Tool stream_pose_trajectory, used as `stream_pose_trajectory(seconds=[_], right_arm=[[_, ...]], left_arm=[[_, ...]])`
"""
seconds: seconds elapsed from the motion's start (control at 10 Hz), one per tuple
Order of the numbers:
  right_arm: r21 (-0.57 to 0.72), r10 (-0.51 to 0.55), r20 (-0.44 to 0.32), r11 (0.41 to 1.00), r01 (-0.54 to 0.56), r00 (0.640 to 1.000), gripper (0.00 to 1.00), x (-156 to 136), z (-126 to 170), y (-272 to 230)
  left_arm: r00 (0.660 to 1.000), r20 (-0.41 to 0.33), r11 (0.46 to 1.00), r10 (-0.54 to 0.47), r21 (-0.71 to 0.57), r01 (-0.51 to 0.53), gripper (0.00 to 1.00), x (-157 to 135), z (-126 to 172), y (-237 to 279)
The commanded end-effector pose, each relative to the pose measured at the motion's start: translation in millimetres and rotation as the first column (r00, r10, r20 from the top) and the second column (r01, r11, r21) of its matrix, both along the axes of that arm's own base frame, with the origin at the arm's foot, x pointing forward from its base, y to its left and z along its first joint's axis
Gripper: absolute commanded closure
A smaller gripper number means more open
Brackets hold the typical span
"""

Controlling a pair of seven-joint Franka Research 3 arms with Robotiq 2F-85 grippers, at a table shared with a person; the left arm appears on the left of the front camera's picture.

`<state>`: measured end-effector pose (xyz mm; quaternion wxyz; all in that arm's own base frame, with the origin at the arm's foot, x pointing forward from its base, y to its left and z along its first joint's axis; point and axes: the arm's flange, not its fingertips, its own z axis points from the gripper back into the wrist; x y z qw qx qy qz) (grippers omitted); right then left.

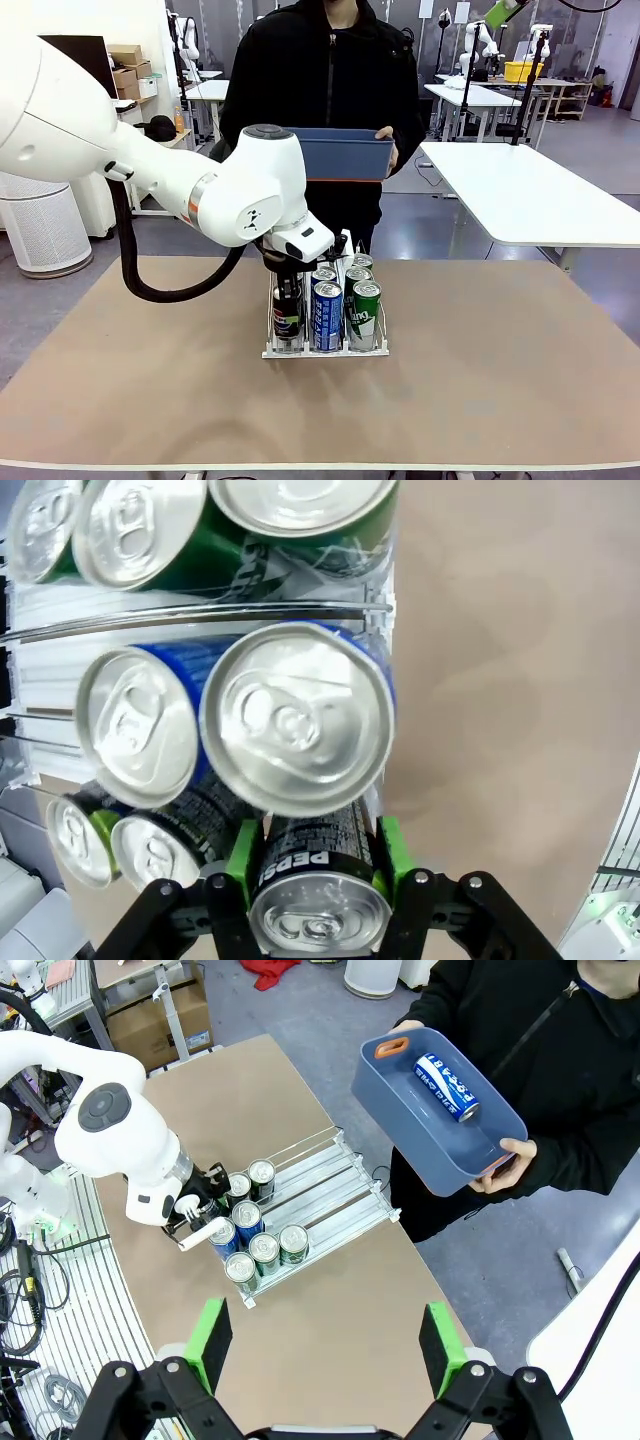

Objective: Fill the beverage cans into the dispenser.
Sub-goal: Place the picked Pepsi coke in the line of the Automatic Can Dispenser with the same cans.

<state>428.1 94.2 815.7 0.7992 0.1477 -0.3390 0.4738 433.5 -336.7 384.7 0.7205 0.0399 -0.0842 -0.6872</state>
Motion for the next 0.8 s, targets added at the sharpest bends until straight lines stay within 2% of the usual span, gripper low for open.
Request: stream_pose_trajectory(seconds=[0.0, 0.2, 0.3, 0.5, 0.7], right_arm=[[0.011, -0.004, -0.004, 1.0, 0.004, 1.0, 0.0, -0.3, 0.2, -0.2], [0.011, -0.004, -0.004, 1.0, 0.004, 1.0, 0.0, -0.3, 0.2, -0.2], [0.011, -0.004, -0.004, 1.0, 0.004, 1.0, 0.0, -0.3, 0.2, -0.2], [0.011, -0.004, -0.004, 1.0, 0.004, 1.0, 0.0, -0.3, 0.2, -0.2], [0.011, -0.004, -0.004, 1.0, 0.004, 1.0, 0.0, -0.3, 0.2, -0.2]], left_arm=[[1.0, 0.006, 0.999, -0.021, -0.035, 0.021, 0.42, 2.6, -5.6, -1.5], [0.999, -0.024, 0.998, -0.028, -0.052, 0.026, 0.42, 0.7, -9.9, -3.4], [1.0, -0.013, 1.0, -0.008, -0.003, 0.008, 0.42, -1.5, -9.6, -5.3], [1.0, -0.013, 1.0, -0.008, -0.003, 0.008, 0.42, -1.5, -9.6, -5.3], [1.0, -0.004, 1.0, 0.003, -0.016, -0.003, 0.22, -6.0, -0.2, -0.4]])
